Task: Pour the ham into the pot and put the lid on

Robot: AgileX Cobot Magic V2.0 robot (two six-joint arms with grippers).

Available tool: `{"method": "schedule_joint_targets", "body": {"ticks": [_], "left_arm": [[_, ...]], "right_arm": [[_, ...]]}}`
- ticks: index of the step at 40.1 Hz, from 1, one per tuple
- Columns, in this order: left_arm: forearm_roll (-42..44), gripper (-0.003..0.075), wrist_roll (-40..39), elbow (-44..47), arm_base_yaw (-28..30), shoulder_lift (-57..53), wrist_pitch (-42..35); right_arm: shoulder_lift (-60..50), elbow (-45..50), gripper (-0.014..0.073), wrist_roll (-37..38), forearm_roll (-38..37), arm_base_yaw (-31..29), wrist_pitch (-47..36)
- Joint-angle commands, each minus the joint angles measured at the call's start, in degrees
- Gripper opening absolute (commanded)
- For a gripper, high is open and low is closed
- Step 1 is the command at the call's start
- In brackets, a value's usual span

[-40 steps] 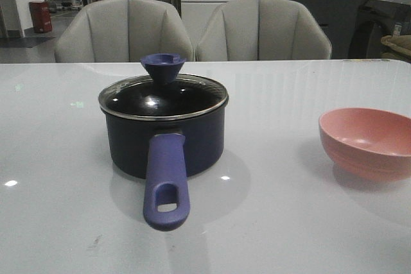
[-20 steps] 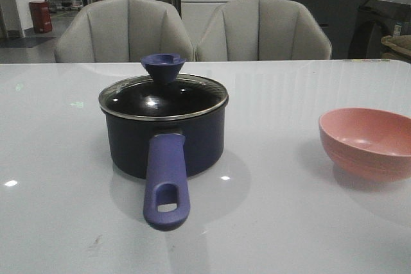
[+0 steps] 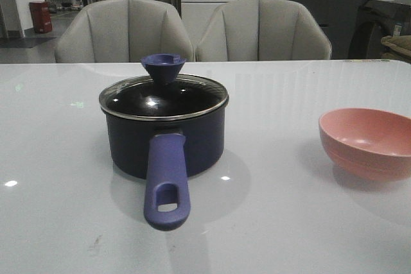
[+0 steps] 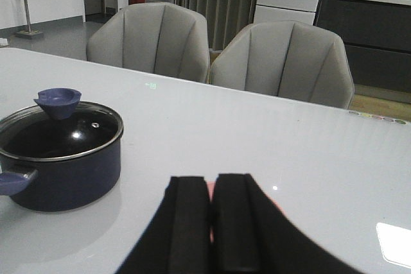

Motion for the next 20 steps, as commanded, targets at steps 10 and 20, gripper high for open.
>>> {"method": "schedule_joint_targets", "body": {"ticks": [10,20], "left_arm": [[-1.1,0.0139,-0.7,1.5,-0.2,-5.9,-8.5],[-1.6,0.0144,-0.7,1.5,-0.2,-5.9,-8.6]], "right_arm": [[0.7,-1.6,0.0153,-0.5,0.5,0.3,-4.5],[0.7,-1.6,0.0153,-0.5,0.5,0.3,-4.5]]}}
